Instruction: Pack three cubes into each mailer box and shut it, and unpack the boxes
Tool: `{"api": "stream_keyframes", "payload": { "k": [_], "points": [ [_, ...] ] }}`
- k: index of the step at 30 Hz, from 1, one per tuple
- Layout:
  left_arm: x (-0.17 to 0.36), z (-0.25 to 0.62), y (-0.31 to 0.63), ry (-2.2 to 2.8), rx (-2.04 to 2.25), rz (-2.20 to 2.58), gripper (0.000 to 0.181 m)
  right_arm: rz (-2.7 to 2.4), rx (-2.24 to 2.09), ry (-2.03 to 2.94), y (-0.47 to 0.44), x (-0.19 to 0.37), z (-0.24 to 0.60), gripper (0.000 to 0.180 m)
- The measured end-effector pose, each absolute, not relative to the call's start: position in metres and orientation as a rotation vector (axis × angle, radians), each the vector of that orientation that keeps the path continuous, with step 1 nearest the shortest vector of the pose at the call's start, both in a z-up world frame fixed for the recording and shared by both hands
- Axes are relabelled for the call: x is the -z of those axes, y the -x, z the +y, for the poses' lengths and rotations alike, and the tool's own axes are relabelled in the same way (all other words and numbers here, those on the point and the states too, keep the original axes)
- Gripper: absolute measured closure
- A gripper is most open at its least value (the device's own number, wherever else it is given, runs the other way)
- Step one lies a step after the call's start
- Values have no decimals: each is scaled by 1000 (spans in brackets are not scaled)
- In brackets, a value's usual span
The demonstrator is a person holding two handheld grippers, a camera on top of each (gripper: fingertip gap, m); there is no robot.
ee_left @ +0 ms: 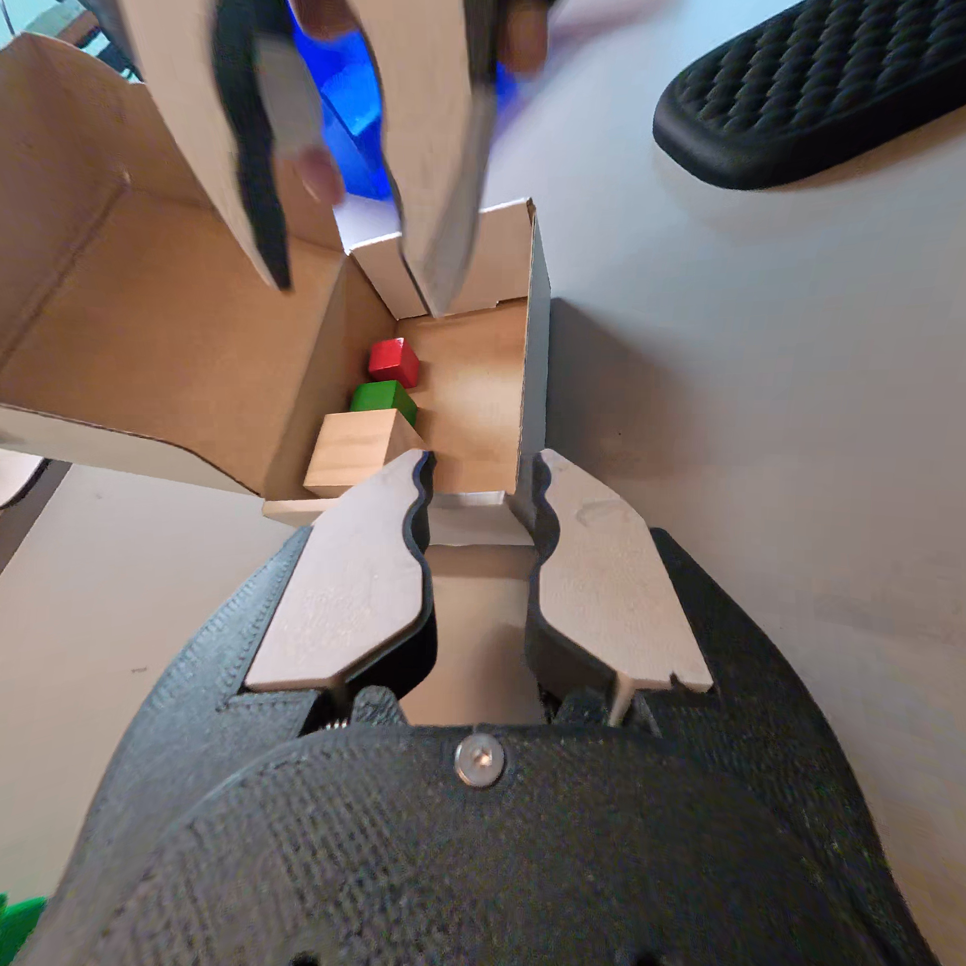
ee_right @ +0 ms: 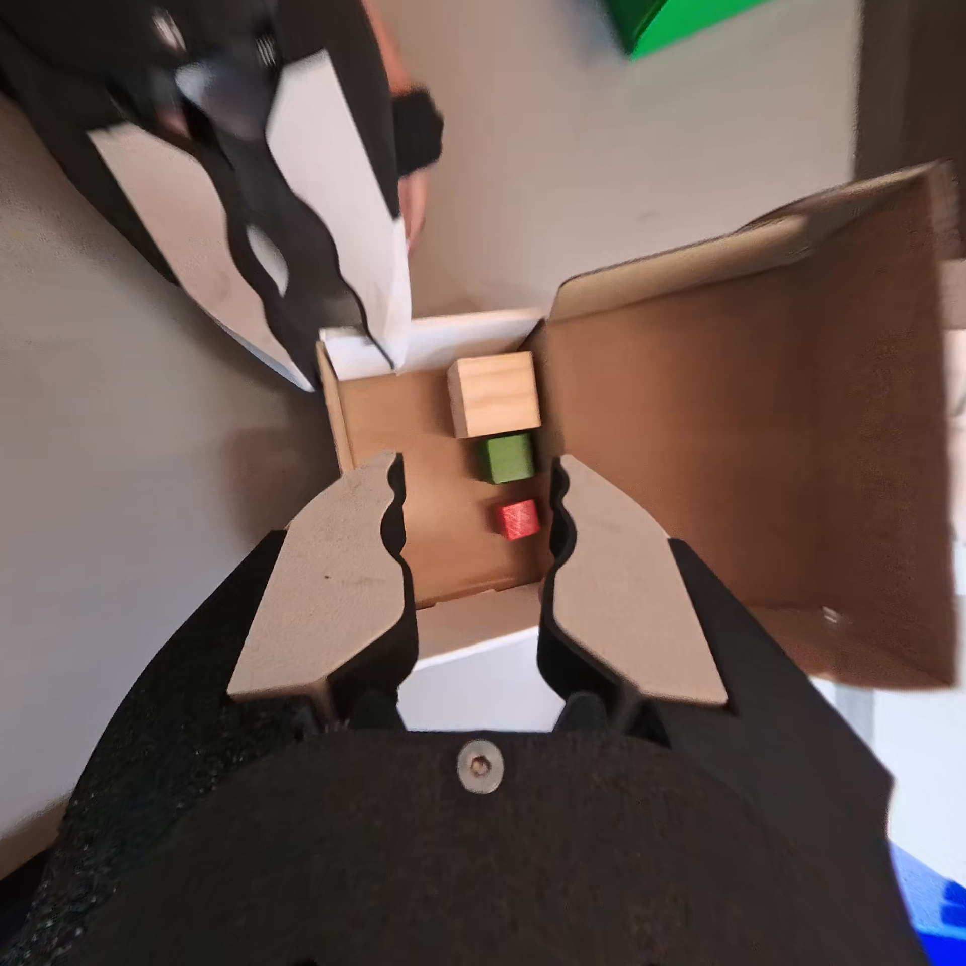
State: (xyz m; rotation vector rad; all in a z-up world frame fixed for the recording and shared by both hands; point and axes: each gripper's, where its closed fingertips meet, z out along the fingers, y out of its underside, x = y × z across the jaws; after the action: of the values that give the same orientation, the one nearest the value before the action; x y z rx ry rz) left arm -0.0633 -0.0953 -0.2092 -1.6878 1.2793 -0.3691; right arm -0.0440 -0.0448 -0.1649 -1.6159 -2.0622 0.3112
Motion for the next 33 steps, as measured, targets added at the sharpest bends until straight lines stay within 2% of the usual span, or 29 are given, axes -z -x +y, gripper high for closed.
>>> {"api": "stream_keyframes", "payload": {
  "k": [4, 10, 17, 23, 25, 27, 32, 33],
  "points": [
    [199, -97, 66, 1714, 393, 1210, 129, -2145, -328, 1688, 53, 207, -41, 121],
    [192, -97, 73, 1818, 426, 1063, 112, -2232, -263, 1653, 72, 225, -36, 121],
    [186, -100, 74, 1834, 407, 992, 111, -2221, -111, 1609, 81, 230, -26, 122],
    [192, -99, 76, 1849, 389, 1005, 113, -2231, -261, 1620, 80, 223, -40, 148],
    [192, -99, 76, 1848, 387, 1008, 113, -2240, -252, 1604, 78, 222, -41, 147],
    [192, -99, 75, 1848, 386, 1010, 113, -2236, -200, 1569, 78, 222, -36, 136],
    [197, -99, 76, 1855, 377, 1026, 114, -2276, -55, 1479, 76, 233, -32, 129],
    [198, -99, 76, 1857, 375, 1029, 114, -2271, -55, 1479, 76, 232, -31, 134]
  ]
}}
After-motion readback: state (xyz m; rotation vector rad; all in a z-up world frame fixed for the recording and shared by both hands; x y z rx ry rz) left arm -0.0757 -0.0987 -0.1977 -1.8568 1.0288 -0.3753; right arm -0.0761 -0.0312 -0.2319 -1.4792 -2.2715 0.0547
